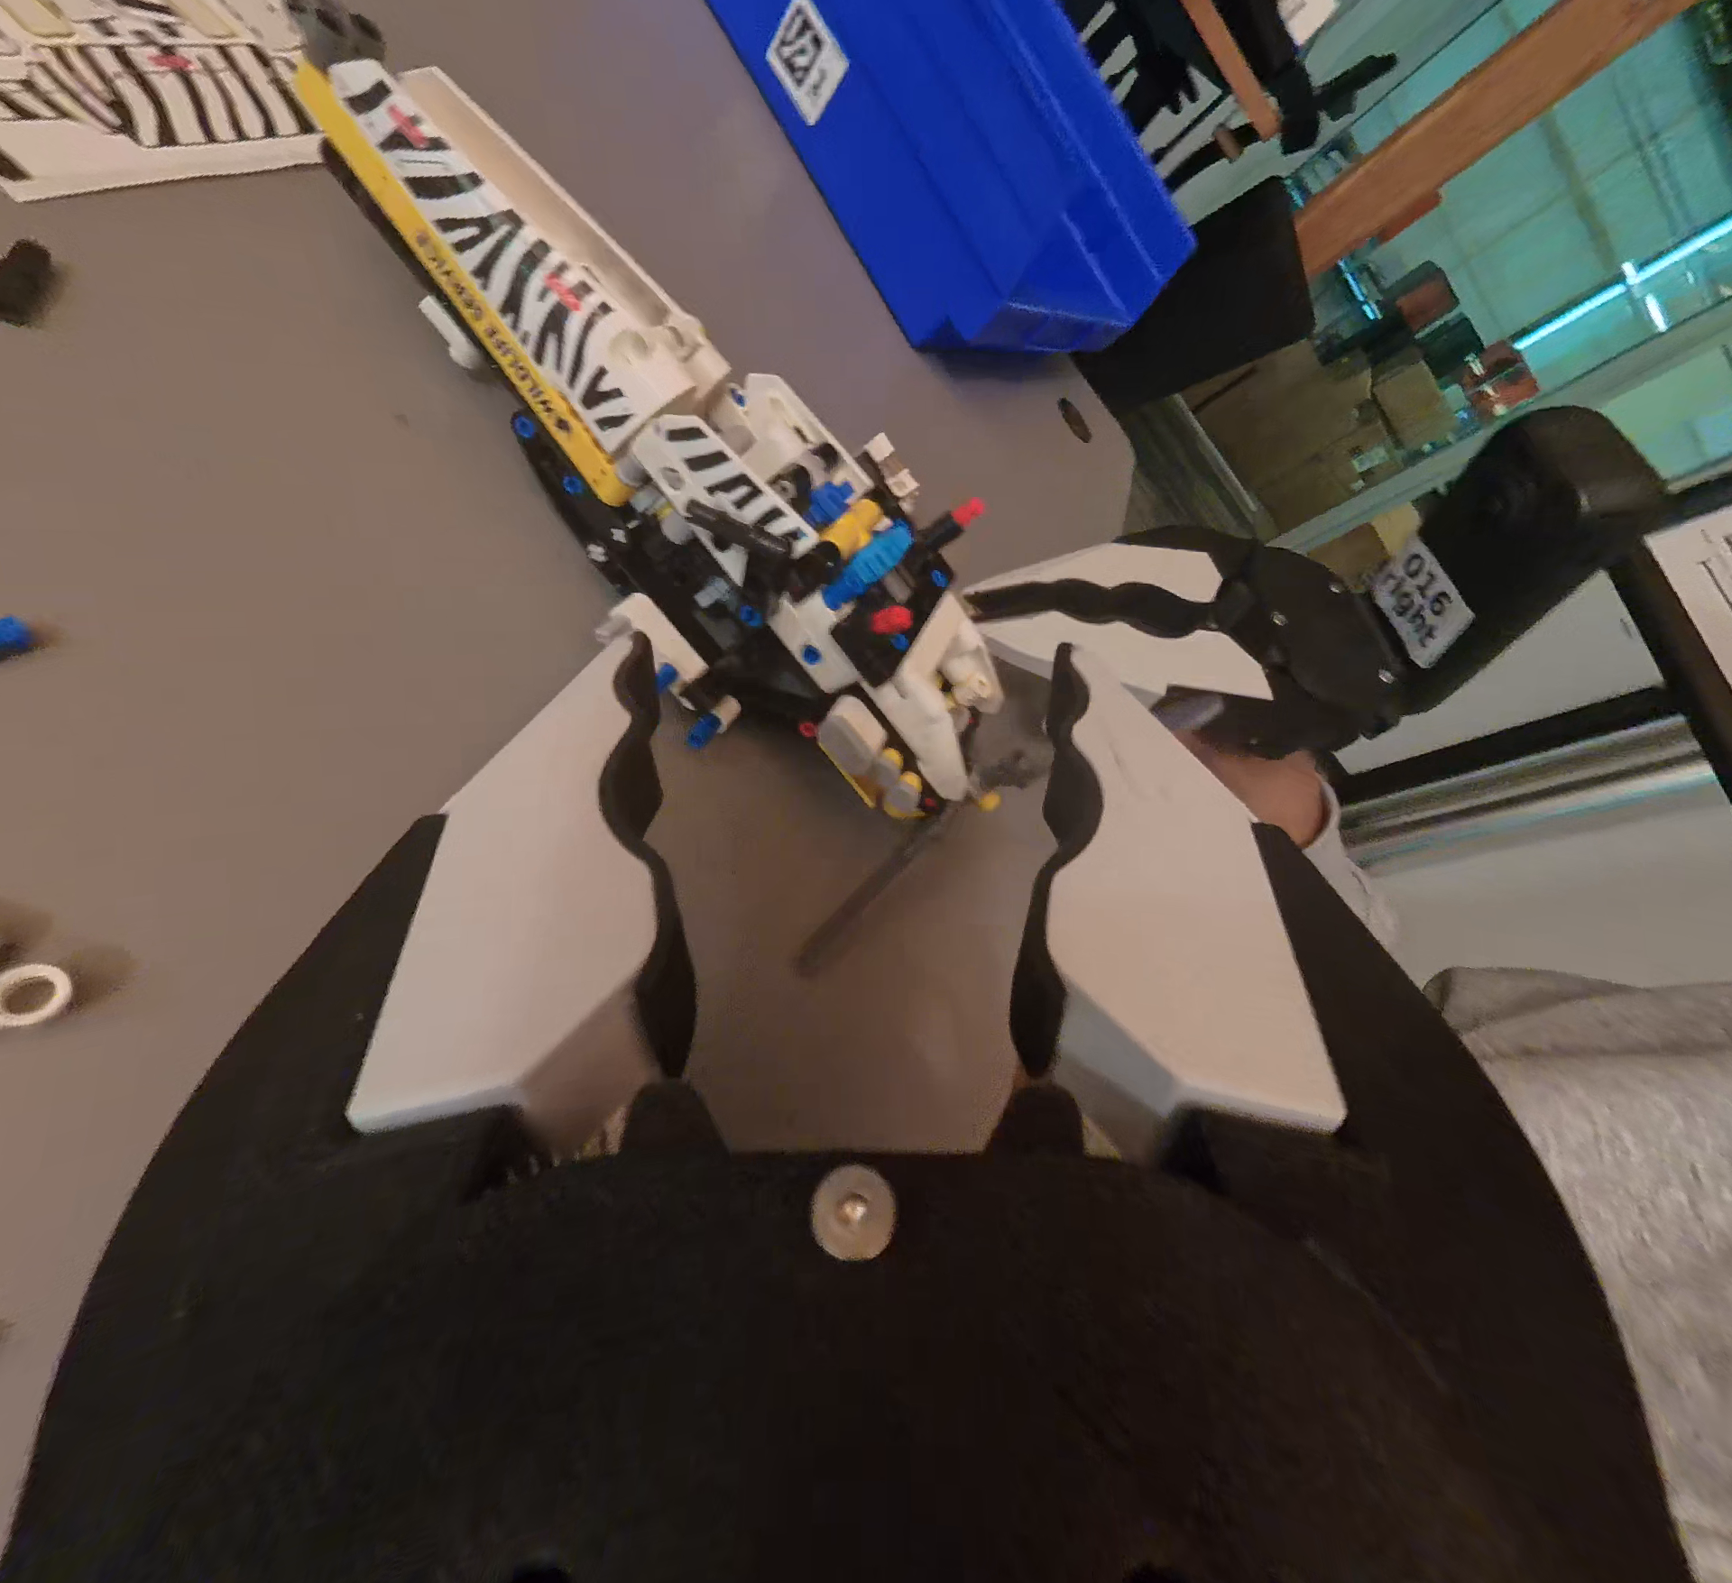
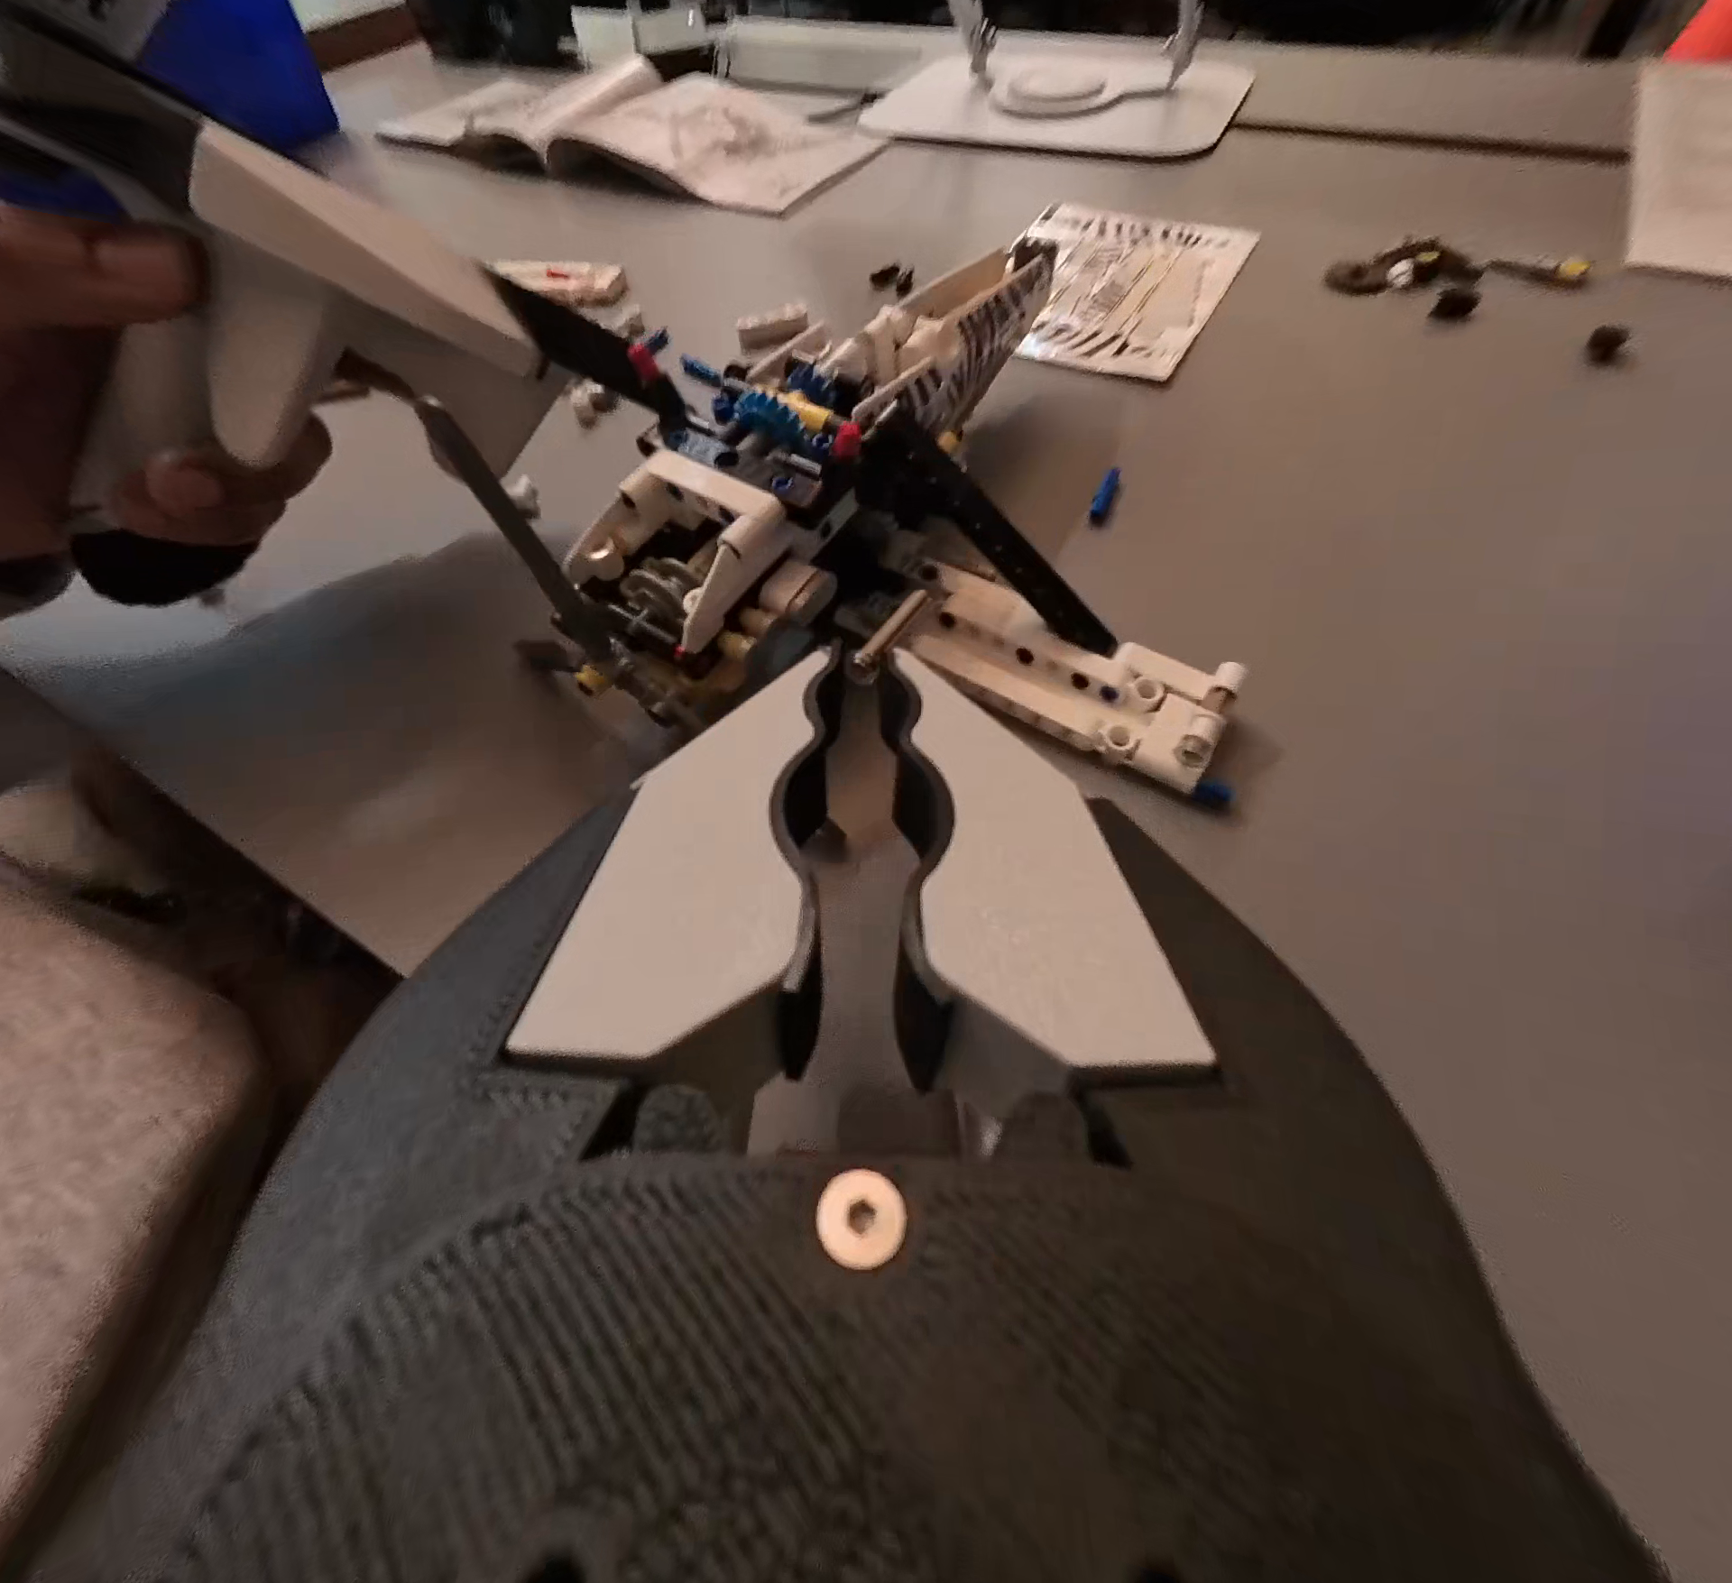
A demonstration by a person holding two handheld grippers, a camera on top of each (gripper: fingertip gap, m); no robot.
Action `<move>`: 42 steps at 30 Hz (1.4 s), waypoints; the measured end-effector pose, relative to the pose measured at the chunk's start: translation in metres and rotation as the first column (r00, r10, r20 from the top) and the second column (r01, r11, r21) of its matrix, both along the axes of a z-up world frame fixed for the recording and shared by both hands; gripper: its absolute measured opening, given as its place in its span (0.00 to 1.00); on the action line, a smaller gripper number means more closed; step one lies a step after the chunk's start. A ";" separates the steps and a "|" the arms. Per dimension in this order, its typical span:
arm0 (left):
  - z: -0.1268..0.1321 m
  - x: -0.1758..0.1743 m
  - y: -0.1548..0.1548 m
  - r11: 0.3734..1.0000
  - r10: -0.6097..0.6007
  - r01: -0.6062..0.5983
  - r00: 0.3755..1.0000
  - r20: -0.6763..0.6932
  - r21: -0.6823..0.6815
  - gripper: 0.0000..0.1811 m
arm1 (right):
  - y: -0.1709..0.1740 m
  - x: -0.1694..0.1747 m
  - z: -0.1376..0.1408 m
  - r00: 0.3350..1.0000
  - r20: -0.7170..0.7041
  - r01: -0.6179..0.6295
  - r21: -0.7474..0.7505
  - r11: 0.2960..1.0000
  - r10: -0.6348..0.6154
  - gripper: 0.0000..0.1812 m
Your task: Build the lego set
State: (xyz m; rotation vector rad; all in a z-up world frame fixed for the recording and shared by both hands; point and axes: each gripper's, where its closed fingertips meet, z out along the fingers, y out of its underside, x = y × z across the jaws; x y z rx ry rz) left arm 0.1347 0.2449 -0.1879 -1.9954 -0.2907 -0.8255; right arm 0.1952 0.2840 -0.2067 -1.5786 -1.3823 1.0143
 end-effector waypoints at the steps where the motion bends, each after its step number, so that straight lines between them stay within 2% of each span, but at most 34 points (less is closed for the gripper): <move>1: -0.003 -0.002 0.004 1.000 0.008 -0.008 1.000 0.003 -0.015 0.47 | 0.001 -0.002 -0.005 0.999 0.037 -0.009 0.009 1.000 0.008 0.03; 4: -0.010 -0.005 0.011 0.999 0.007 -0.006 1.000 0.029 -0.051 0.51 | 0.001 -0.006 -0.021 0.987 0.151 -0.063 0.005 0.998 0.061 0.03; 7: -0.018 -0.004 0.015 0.997 0.003 0.002 0.998 0.055 -0.079 0.51 | -0.003 -0.006 -0.026 0.969 0.206 -0.120 -0.079 0.990 0.134 0.03; 11: -0.026 0.002 0.019 0.995 -0.008 0.016 0.997 0.080 -0.100 0.48 | -0.007 -0.007 -0.018 0.975 0.150 -0.143 -0.130 0.981 0.162 0.03; 15: -0.028 0.001 0.021 0.995 -0.003 0.011 0.997 0.082 -0.103 0.44 | -0.011 -0.010 -0.020 0.974 0.163 -0.141 -0.112 0.984 0.158 0.03; 24: -0.028 0.001 0.022 0.995 -0.007 0.017 0.995 0.100 -0.103 0.43 | -0.011 -0.015 -0.026 0.978 0.182 -0.085 -0.113 0.990 0.104 0.03; 42: -0.027 0.000 0.022 0.995 -0.012 0.023 0.994 0.108 -0.100 0.43 | -0.009 -0.015 -0.021 0.988 0.131 -0.070 -0.079 0.994 0.080 0.03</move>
